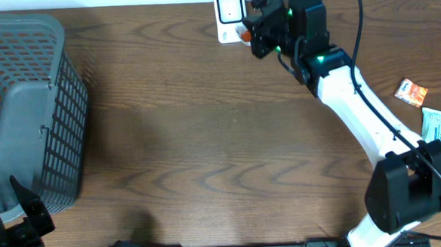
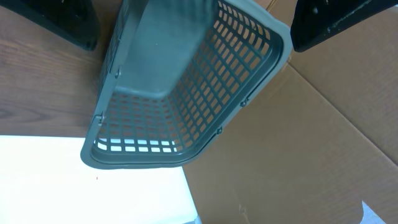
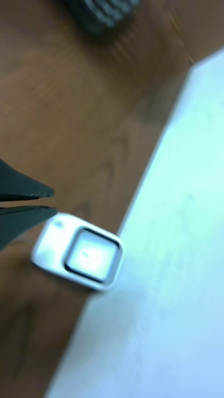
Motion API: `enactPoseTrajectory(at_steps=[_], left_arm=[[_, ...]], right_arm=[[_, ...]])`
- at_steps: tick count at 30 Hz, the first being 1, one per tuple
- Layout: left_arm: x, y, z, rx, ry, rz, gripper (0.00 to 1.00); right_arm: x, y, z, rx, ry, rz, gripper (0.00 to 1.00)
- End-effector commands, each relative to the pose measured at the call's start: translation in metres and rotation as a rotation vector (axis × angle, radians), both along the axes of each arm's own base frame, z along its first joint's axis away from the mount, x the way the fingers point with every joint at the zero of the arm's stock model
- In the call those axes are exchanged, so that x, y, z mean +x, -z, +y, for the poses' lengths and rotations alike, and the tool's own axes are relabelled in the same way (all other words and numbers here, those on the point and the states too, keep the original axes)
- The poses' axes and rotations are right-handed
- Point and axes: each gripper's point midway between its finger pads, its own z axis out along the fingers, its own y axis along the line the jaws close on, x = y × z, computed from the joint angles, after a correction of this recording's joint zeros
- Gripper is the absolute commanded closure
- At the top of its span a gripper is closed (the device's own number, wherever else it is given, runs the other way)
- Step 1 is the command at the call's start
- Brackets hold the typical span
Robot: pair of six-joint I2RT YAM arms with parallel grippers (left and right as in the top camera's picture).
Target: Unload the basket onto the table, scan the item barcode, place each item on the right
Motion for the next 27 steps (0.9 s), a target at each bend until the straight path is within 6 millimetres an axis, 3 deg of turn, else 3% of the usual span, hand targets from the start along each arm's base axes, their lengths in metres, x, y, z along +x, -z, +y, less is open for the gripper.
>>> enactPoseTrajectory(at_steps=[1,7,10,13,14,19,24,27], left_arm=[[-0.001,-0.001,0.001,-0.008,-0.012,-0.008,0.02],[-0.001,-0.001,0.001,-0.008,-0.012,-0.008,0.02],[-0.001,-0.001,0.001,-0.008,-0.012,-0.008,0.02],[-0.001,-0.001,0.001,-0.008,-0.012,-0.008,0.02],[-0.001,-0.001,0.001,-0.008,-0.012,-0.008,0.02],[-0.001,-0.001,0.001,-0.008,-0.012,-0.008,0.02],[-0.001,-0.001,0.001,-0.008,-0.012,-0.008,0.02],[-0.001,-0.001,0.001,-0.008,-0.012,-0.008,0.02]], right_arm=[[0.038,0.016,-0.02,-0.069,0.146,-0.013,0.99],[0.075,0.042,-0.038,-0.12,0.307,0.042,0.97],[0.074,0.054,-0.044,-0.105,0.36,0.11,0.65],[0.068,0.051,-0.051,-0.121,0.397,0.139,0.1],[0.064,0.048,-0.052,-0.128,0.395,0.152,0.04],[0.028,0.053,-0.058,-0.262,0.341,0.273,0.01],[-0.027,0.096,-0.06,-0.533,0.049,0.428,0.01],[-0.046,0.117,-0.074,-0.626,-0.026,0.508,0.01]])
